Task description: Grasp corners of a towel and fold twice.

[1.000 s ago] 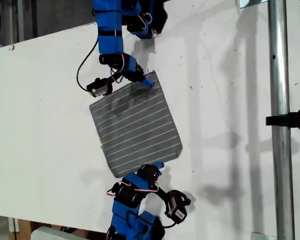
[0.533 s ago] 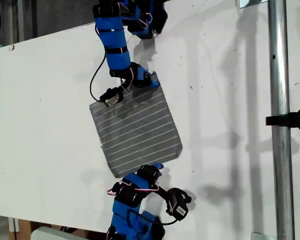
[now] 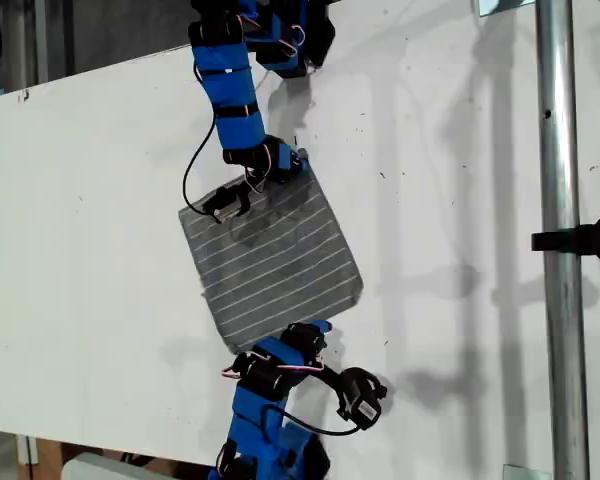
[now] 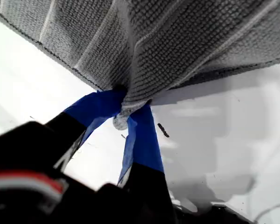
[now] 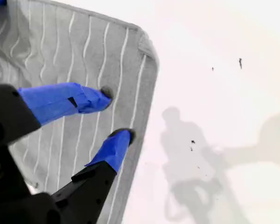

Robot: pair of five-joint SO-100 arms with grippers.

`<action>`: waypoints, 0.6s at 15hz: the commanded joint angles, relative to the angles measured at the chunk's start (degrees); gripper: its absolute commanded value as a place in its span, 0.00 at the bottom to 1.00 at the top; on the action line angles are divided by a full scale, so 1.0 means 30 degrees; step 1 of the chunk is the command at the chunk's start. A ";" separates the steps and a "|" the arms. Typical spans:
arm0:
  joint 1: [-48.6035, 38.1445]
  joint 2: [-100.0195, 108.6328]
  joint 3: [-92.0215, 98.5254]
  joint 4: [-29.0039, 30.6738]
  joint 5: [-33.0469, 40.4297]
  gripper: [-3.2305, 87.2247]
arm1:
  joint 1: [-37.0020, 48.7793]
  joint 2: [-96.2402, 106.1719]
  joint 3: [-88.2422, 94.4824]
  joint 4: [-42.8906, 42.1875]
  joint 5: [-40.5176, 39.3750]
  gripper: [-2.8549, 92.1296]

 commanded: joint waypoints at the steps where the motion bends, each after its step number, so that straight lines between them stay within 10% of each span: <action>1: -0.0088 -0.1875 -0.3223 -0.0410 0.1289 0.26 | -0.0264 0.0000 -0.0703 -0.0498 -0.0088 0.03; 9: -0.1729 -0.6797 -0.4746 -0.3369 0.3721 0.29 | -0.1113 -0.0146 -0.1084 -0.0381 0.0703 0.03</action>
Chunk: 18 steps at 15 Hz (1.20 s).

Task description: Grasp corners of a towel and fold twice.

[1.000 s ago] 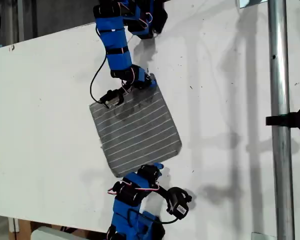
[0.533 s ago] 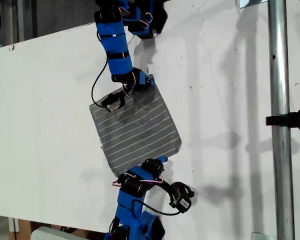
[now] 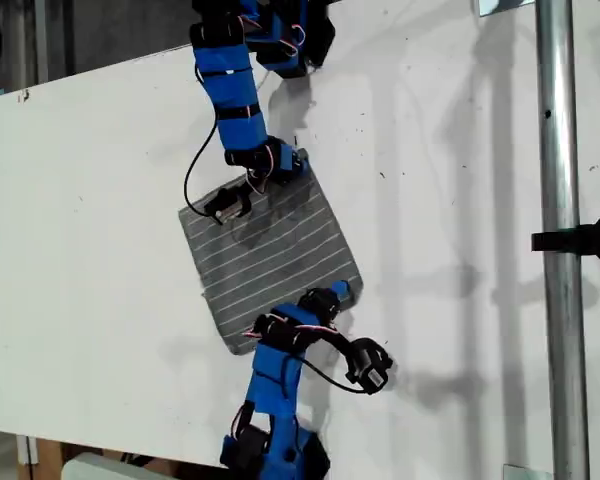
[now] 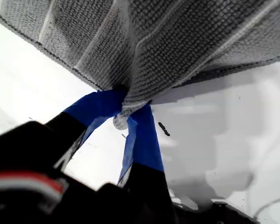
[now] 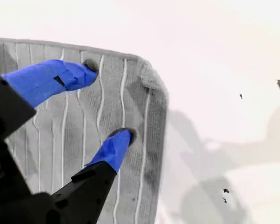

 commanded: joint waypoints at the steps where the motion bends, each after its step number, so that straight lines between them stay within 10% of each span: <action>1: -0.1025 -0.0967 -0.1143 -0.0879 0.0176 0.28 | -0.0645 0.0000 -0.1055 -0.0234 0.0439 0.03; 6: -0.0996 -0.3721 -0.1260 -0.2432 -0.0732 0.24 | -0.1289 0.0322 -0.1670 0.0352 0.0967 0.03; 9: -0.0615 -0.4102 -0.1143 -0.2578 -0.1348 0.00 | -0.1348 0.0352 -0.1729 0.0352 0.1113 0.03; 18: 0.3926 0.2051 -0.1230 -0.0645 -0.0820 0.00 | -0.6152 0.0439 -0.8115 0.4541 0.4805 0.03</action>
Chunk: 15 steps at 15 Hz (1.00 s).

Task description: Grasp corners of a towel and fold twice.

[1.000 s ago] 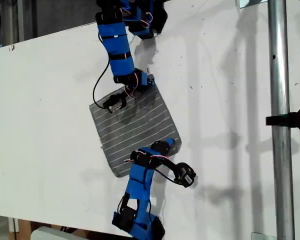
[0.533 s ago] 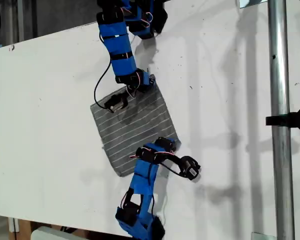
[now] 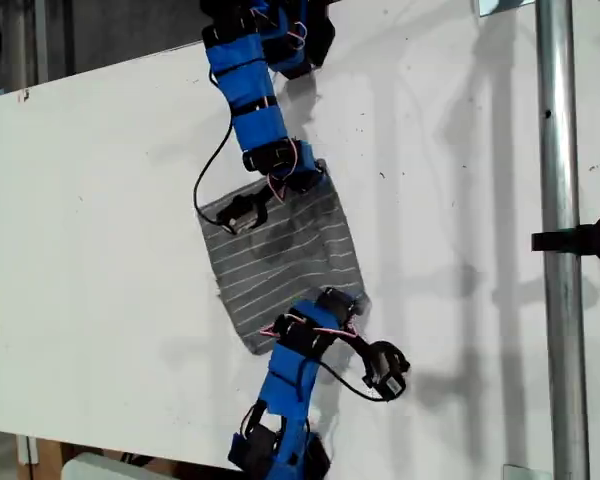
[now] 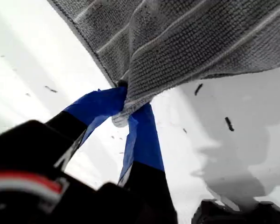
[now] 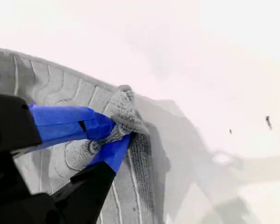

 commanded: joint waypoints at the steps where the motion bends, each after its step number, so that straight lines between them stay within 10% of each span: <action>1: 0.2285 0.3047 -0.0762 0.0293 -0.1172 0.00 | -0.2520 -0.0146 -0.4307 0.2256 0.1553 0.03; 6: 0.0908 0.5742 0.0439 0.3047 -0.3193 0.01 | 0.0176 0.0293 -0.6885 0.2607 0.0293 0.03; 15: -1.1689 1.5703 0.9990 0.4775 0.2988 0.00 | 1.2773 -0.4424 -1.4355 -0.1699 -1.0635 0.03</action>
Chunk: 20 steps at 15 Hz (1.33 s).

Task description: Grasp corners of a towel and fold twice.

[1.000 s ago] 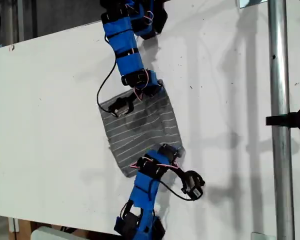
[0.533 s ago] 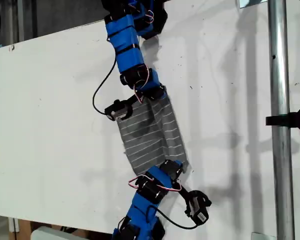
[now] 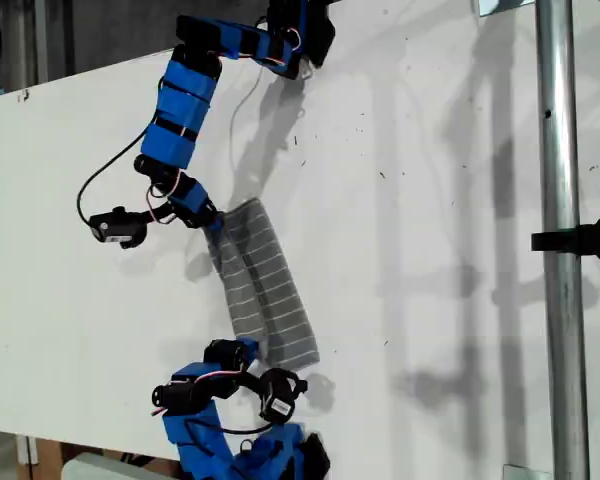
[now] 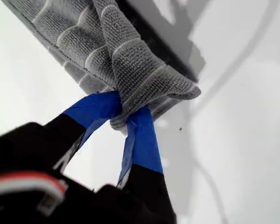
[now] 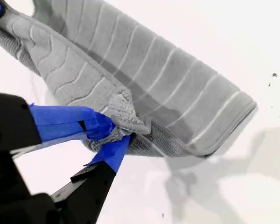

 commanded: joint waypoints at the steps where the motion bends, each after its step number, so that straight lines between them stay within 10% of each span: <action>1: -0.1436 0.2314 0.0264 0.0293 0.1260 0.00 | 0.0645 0.0996 -0.2812 -0.0645 -0.0908 0.03; 14: 0.2139 -0.2139 0.6387 -0.4336 -0.4072 0.06 | 0.0557 -0.1641 0.3369 -0.2695 0.0381 0.03; 16: 0.2549 -0.2051 0.6533 -0.4248 -0.4512 0.19 | 0.0557 -0.2109 0.3398 -0.2607 0.0469 0.04; 20: 0.3076 0.0293 0.6211 -0.1582 -0.5420 0.31 | 0.0791 -0.0820 0.3340 -0.0762 0.0850 0.41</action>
